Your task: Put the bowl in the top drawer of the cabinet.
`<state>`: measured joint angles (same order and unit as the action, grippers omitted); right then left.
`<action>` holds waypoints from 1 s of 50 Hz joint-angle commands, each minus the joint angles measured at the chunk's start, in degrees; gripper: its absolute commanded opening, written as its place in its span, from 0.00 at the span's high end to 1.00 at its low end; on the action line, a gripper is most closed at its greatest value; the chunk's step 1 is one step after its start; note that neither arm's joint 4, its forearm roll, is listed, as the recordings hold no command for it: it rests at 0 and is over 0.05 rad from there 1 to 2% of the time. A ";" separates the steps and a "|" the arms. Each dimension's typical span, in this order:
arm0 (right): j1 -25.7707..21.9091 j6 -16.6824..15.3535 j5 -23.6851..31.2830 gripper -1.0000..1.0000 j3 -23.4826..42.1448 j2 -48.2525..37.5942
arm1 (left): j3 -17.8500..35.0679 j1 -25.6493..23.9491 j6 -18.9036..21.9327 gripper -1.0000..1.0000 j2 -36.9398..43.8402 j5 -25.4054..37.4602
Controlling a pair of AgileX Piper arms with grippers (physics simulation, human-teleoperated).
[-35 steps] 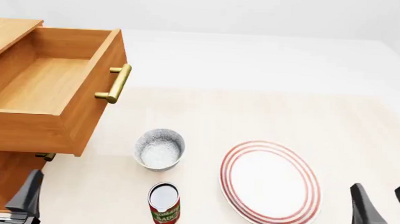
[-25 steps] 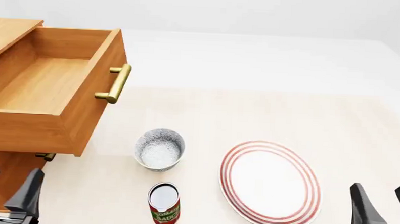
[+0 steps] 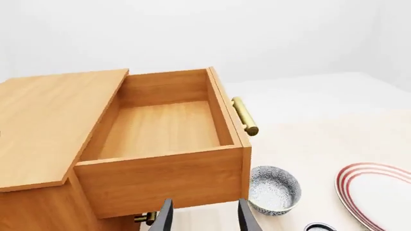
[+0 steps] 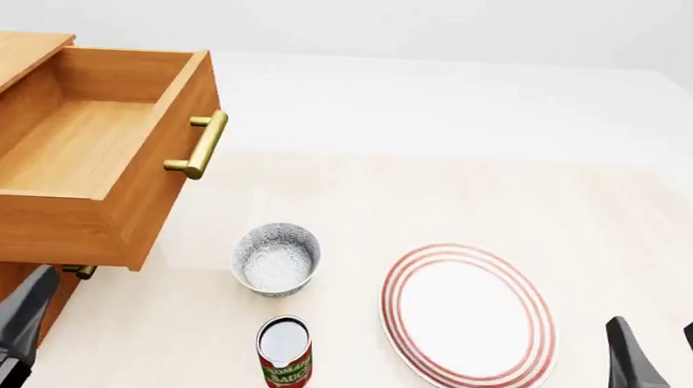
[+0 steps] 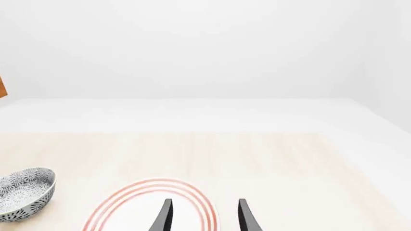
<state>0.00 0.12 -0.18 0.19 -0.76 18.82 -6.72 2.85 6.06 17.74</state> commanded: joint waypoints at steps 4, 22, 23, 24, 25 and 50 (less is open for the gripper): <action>0.00 0.01 -0.16 0.00 -0.02 -0.14 | 16.62 -3.18 2.30 0.00 9.63 7.52; 0.00 0.02 -0.15 0.00 -0.02 -0.14 | 39.09 -8.82 4.80 0.00 22.46 18.10; 0.00 0.02 -0.17 0.00 -0.03 -0.15 | 39.96 -9.06 4.45 0.00 22.84 18.43; 0.00 0.02 -0.17 0.00 -0.03 -0.15 | 41.21 -9.73 4.24 0.00 23.62 18.98; -0.01 0.02 -0.18 0.00 -0.03 -0.17 | 42.17 -9.85 4.50 0.00 24.10 19.38; 0.00 0.01 -0.22 0.00 0.07 -0.29 | 72.85 -27.83 8.62 0.00 55.35 29.73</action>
<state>-0.01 0.14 -0.40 0.25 -1.05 80.03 -27.97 10.29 50.04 42.84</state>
